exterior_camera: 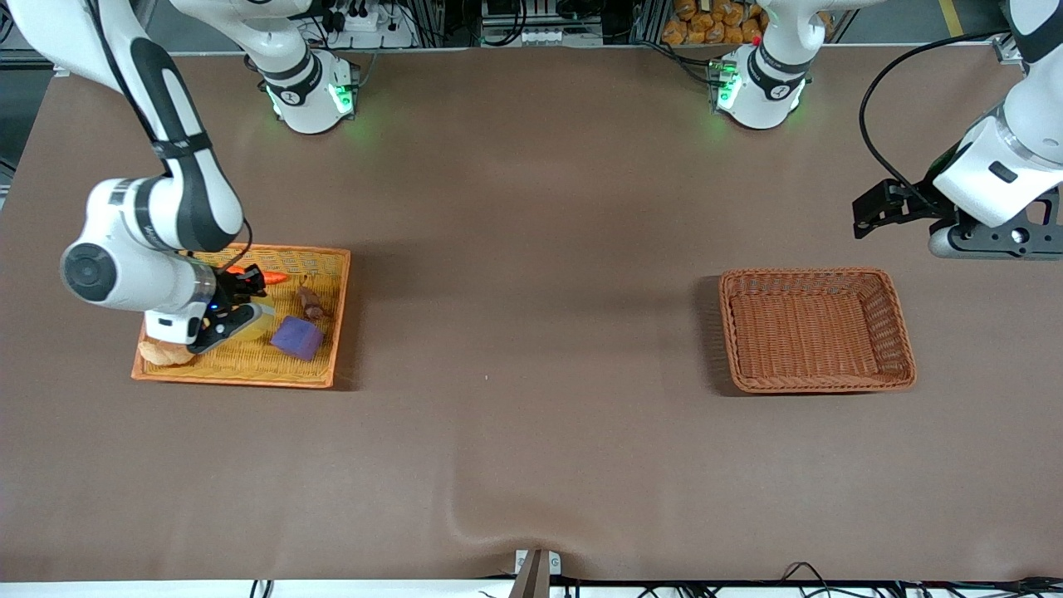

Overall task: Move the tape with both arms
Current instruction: 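Close the right gripper on the tape roll rim and lift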

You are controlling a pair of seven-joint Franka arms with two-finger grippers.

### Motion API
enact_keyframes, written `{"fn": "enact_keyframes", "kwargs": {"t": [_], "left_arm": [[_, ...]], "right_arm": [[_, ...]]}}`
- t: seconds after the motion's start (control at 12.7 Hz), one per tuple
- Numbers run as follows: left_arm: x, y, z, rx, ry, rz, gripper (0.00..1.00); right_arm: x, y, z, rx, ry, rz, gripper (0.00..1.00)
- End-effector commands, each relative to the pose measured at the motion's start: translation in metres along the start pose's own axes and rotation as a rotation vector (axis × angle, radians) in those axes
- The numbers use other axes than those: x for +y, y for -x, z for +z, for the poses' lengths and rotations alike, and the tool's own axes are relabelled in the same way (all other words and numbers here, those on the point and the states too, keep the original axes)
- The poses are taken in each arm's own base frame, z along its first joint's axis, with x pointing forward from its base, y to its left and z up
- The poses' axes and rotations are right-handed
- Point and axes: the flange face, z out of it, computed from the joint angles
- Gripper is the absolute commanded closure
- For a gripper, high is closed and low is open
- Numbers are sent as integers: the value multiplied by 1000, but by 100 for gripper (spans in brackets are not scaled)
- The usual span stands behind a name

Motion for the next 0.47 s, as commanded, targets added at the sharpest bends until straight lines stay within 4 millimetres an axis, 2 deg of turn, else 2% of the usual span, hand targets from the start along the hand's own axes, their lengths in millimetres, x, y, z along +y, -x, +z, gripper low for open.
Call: {"fn": "enact_keyframes", "kwargs": {"t": [0.0, 0.16, 0.24, 0.32, 0.39], "left_arm": [[-3, -2, -5, 11, 15, 11, 0], [-6, -3, -5, 12, 13, 12, 0], [-8, -3, -5, 10, 12, 8, 0], [-8, -3, -5, 12, 10, 9, 0], [-8, -3, -5, 12, 9, 9, 0]], "right_arm": [[-30, -23, -68, 14, 24, 64, 100], [-83, -49, -93, 57, 63, 56, 100], [-113, -69, -105, 86, 74, 59, 100], [-158, -94, -113, 110, 93, 61, 100], [-214, -127, -106, 117, 110, 79, 100]]}}
